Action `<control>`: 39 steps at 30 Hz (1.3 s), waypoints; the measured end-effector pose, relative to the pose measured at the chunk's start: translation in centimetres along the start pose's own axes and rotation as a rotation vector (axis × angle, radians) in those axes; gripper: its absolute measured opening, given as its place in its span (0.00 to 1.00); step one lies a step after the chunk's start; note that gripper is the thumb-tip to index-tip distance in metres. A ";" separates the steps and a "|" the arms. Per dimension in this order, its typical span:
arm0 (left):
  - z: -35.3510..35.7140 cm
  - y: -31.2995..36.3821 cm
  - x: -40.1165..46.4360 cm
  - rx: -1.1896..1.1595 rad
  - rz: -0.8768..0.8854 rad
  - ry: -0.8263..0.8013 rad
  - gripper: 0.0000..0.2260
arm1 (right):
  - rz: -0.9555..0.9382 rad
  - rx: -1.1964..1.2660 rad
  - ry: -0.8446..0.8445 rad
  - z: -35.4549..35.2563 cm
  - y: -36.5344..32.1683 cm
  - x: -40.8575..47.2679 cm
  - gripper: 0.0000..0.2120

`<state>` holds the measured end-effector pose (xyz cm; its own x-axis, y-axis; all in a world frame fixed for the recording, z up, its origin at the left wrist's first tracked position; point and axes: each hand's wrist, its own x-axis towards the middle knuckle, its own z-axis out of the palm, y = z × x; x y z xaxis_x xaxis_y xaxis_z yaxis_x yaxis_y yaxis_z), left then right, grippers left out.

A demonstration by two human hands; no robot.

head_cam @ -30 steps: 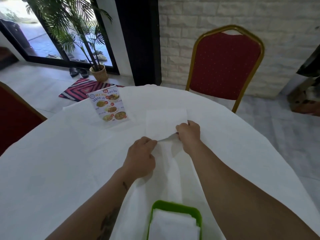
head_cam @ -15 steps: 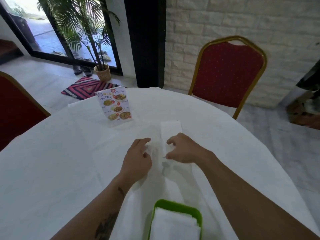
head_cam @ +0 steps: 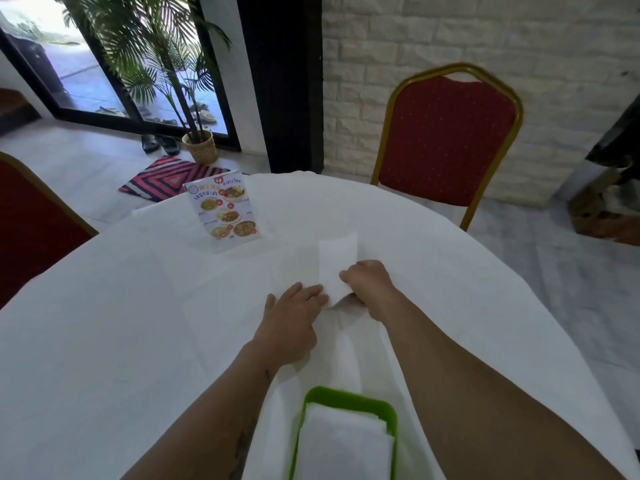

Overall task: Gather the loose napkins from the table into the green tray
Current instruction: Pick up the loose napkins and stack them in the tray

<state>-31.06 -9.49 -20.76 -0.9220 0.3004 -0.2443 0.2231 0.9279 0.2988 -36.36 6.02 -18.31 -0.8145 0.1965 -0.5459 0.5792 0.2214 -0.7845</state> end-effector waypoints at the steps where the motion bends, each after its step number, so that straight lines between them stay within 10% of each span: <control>1: -0.1 0.1 -0.2 -0.012 0.002 -0.003 0.31 | -0.001 0.006 0.018 -0.1 0.1 0.1 0.07; 22: -4.4 3.4 -12.4 -0.695 -0.164 0.629 0.16 | -0.273 0.260 0.011 -3.4 -3.1 -17.4 0.10; 39: -1.1 2.4 -27.8 -0.597 -0.080 0.161 0.22 | -0.075 -0.036 0.193 -0.2 12.1 -31.4 0.07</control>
<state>-5.24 -15.81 -12.25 -0.9750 0.1548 -0.1595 -0.0215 0.6486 0.7608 -3.77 2.68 -10.65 -0.8358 0.3569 -0.4171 0.5209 0.2758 -0.8078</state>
